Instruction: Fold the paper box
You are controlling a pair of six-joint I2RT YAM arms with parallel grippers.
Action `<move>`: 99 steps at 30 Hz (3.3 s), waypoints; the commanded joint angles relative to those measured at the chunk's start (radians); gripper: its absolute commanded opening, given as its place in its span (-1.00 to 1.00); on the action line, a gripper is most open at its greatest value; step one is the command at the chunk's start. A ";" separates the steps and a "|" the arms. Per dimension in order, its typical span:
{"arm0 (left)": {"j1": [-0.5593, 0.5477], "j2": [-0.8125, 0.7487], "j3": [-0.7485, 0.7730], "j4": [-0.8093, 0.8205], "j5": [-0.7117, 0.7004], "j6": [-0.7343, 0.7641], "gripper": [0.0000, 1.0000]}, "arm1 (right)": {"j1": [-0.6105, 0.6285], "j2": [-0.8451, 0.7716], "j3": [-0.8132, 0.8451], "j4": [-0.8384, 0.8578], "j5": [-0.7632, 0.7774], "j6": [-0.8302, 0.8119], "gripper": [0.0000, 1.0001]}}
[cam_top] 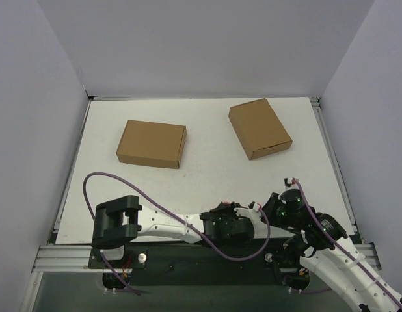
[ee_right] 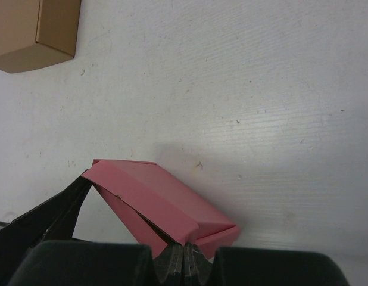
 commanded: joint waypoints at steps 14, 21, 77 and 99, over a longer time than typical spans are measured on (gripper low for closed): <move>-0.006 0.150 -0.010 -0.123 0.402 0.022 -1.00 | 0.007 -0.024 0.031 0.045 -0.032 0.041 -0.91; -0.004 0.149 0.001 -0.119 0.414 0.022 -1.00 | 0.009 -0.023 0.055 -0.057 0.048 0.005 -0.46; -0.006 0.181 0.111 -0.221 0.347 -0.024 -1.00 | 0.406 0.022 0.084 0.015 0.324 0.192 -1.00; 0.033 0.112 0.234 -0.370 0.336 -0.145 -0.75 | 0.408 0.009 0.176 -0.128 0.402 0.103 -0.10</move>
